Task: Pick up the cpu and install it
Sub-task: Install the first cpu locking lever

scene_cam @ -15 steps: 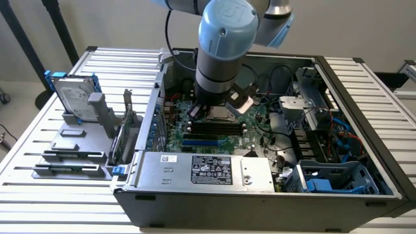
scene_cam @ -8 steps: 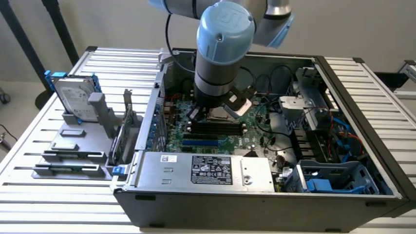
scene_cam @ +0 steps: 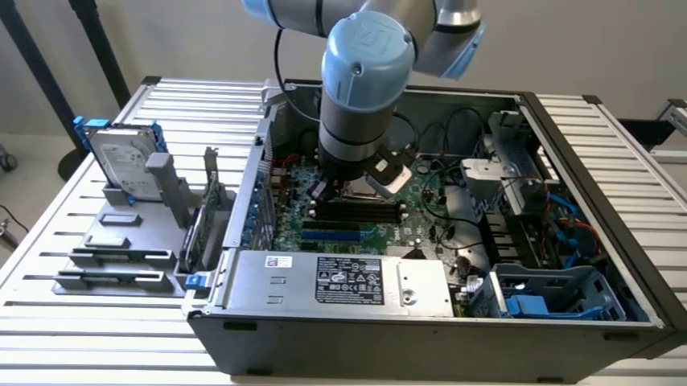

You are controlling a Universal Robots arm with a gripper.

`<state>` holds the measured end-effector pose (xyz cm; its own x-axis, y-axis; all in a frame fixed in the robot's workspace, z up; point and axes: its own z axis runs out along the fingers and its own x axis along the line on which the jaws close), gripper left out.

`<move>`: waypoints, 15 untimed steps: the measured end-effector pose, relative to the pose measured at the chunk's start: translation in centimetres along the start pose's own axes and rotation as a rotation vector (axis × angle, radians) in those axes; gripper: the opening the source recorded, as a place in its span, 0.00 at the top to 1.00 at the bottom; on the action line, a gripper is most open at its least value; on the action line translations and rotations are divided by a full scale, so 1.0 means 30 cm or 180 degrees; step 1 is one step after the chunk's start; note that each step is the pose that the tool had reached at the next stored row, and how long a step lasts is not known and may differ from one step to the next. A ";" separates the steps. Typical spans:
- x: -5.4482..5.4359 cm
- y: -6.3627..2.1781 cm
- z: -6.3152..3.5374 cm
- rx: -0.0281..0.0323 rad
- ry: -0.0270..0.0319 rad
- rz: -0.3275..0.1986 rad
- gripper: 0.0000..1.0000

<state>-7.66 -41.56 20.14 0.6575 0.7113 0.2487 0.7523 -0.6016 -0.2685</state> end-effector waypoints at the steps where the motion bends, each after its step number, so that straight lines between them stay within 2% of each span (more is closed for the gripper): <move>1: 0.000 0.000 0.003 -0.0001 0.0000 0.0000 0.89; 15: 0.000 -0.001 0.033 -0.0012 0.0000 -0.0003 0.89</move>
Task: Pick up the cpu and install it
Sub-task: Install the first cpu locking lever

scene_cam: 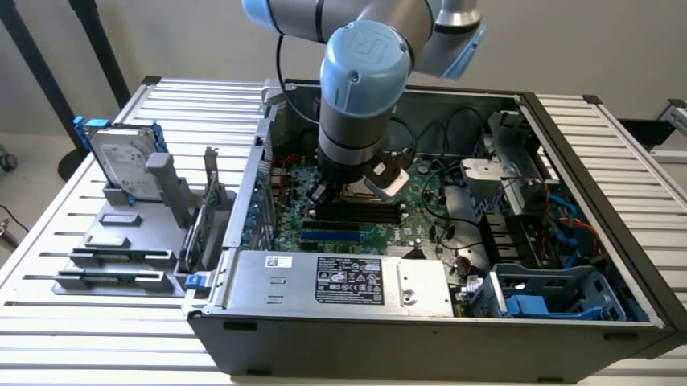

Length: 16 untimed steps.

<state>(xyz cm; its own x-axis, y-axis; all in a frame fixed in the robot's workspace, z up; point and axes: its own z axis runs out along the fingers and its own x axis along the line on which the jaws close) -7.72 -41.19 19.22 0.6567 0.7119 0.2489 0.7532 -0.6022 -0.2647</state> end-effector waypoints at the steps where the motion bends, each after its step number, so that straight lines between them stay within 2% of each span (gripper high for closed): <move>1: 0.000 0.000 0.001 -0.0002 -0.0001 0.0000 0.89; 9: 0.000 -0.001 0.000 -0.0042 -0.0044 0.0007 0.89; 16: 0.026 -0.026 -0.048 -0.0043 -0.0044 0.0007 0.89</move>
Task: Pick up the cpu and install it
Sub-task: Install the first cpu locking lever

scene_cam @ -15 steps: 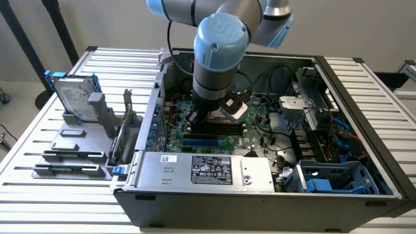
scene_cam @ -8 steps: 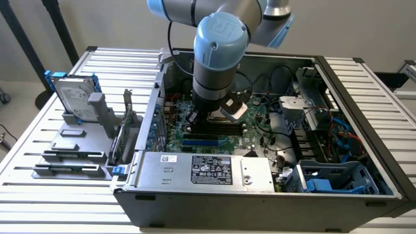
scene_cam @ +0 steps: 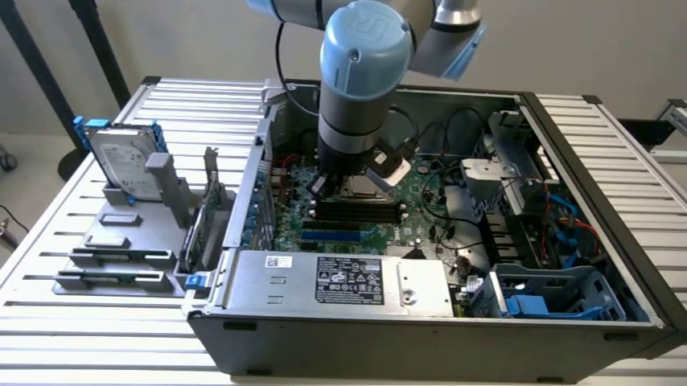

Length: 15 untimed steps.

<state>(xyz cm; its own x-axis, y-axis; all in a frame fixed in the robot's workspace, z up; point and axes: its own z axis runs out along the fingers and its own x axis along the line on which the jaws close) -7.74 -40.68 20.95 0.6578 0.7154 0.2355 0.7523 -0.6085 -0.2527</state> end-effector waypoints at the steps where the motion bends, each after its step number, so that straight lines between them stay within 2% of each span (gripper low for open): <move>1: 0.006 -0.005 -0.003 0.0000 -0.0001 0.0000 0.89; 9: 0.058 -0.051 0.001 0.0018 -0.0019 -0.0048 0.89; 15: 0.083 -0.073 0.002 0.0045 -0.0049 -0.0160 0.89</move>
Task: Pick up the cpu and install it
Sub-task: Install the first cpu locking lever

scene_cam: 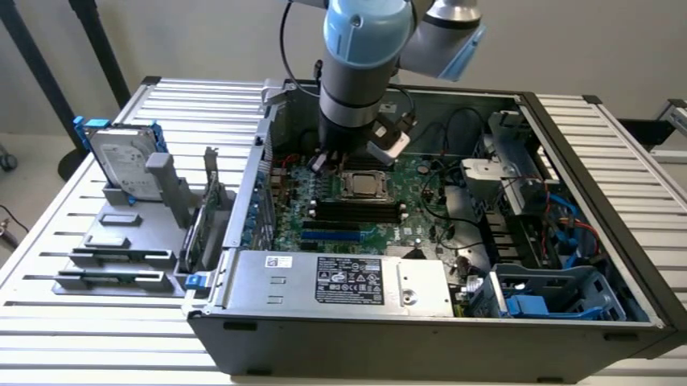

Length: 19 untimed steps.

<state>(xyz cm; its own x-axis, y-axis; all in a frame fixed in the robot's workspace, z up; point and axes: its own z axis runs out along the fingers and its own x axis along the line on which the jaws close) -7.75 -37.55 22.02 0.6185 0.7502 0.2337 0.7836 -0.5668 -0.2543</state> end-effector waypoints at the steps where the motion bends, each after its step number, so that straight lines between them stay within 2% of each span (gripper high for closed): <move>1: 0.003 -0.002 0.000 0.0006 -0.0007 -0.0026 0.89; 8: 0.018 -0.014 0.001 0.0055 -0.0069 -0.0238 0.89; 10: 0.020 -0.015 0.001 0.0064 -0.0082 -0.0296 0.89; 12: 0.020 -0.016 0.001 0.0058 -0.0081 -0.0343 0.89; 14: 0.021 -0.016 0.001 0.0028 -0.0064 -0.0373 0.89; 19: 0.021 -0.016 0.001 0.0024 -0.0064 -0.0374 0.89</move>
<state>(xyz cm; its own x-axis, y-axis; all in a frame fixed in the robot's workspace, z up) -7.74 -36.80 22.25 0.5210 0.8181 0.2434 0.8502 -0.4719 -0.2334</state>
